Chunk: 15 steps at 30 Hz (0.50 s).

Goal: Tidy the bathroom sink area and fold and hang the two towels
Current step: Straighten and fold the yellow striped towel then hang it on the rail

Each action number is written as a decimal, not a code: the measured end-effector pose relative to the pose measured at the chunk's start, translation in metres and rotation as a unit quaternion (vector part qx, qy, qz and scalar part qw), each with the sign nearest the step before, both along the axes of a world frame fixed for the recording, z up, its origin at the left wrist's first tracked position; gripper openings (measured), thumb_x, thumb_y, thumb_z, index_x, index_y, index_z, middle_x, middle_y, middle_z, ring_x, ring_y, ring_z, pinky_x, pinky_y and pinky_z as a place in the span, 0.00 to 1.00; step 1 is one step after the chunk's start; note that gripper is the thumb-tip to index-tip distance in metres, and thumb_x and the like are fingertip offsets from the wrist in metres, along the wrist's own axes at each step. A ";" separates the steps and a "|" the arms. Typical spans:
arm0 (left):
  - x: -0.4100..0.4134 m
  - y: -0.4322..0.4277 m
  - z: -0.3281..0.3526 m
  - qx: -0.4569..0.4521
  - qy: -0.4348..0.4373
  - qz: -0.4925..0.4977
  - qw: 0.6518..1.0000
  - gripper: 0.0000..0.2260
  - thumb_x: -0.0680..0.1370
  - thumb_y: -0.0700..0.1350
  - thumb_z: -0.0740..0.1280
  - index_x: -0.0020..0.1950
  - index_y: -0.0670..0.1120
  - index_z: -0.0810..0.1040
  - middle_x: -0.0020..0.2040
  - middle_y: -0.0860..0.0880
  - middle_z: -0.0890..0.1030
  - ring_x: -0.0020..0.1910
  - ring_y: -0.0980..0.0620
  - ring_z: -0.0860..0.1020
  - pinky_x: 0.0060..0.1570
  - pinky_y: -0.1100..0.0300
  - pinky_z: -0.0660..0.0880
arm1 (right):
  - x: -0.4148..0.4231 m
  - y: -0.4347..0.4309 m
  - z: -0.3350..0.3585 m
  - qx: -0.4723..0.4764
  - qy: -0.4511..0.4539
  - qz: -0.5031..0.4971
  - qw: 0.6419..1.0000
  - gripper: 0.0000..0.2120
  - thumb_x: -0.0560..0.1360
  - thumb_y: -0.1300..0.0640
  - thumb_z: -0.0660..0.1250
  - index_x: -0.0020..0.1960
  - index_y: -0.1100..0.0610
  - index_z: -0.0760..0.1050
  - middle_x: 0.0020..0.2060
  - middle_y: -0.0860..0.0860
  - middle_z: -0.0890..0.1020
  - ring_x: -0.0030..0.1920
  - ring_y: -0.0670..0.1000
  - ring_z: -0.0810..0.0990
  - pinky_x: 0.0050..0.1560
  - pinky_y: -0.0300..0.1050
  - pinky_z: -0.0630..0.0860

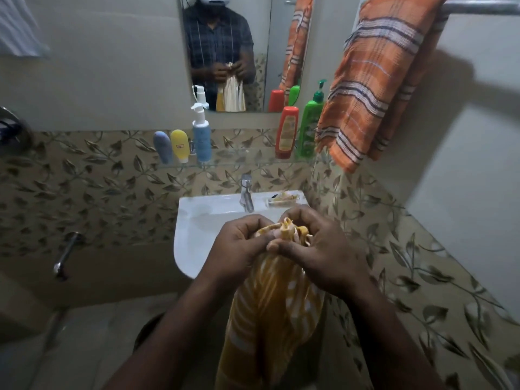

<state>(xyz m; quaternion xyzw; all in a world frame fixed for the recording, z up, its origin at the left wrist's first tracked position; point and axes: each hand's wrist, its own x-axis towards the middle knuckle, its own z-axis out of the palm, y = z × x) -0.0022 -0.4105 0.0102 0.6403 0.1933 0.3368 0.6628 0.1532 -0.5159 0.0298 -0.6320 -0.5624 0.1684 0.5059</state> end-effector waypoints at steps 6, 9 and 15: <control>-0.014 -0.008 -0.038 -0.096 0.054 -0.076 0.991 0.17 0.73 0.59 0.79 0.50 0.47 0.84 0.46 0.45 0.86 0.45 0.48 0.85 0.46 0.54 0.81 | 0.002 -0.013 -0.022 0.057 0.026 -0.044 0.997 0.04 0.79 0.58 0.73 0.47 0.50 0.83 0.42 0.43 0.85 0.43 0.43 0.83 0.46 0.37 0.77; -0.021 -0.010 -0.048 -0.064 0.090 -0.081 0.991 0.15 0.76 0.60 0.75 0.45 0.48 0.85 0.44 0.48 0.85 0.44 0.50 0.84 0.45 0.55 0.80 | 0.008 -0.013 -0.021 0.072 0.077 -0.079 0.991 0.04 0.79 0.54 0.70 0.48 0.51 0.83 0.43 0.43 0.85 0.45 0.43 0.83 0.47 0.39 0.78; -0.017 -0.003 -0.041 -0.025 0.039 0.028 0.999 0.05 0.79 0.51 0.72 0.44 0.56 0.85 0.42 0.55 0.85 0.42 0.59 0.83 0.41 0.66 0.79 | 0.002 -0.020 -0.040 -0.003 0.012 -0.042 0.999 0.06 0.80 0.59 0.71 0.53 0.50 0.85 0.49 0.40 0.86 0.52 0.44 0.85 0.53 0.37 0.79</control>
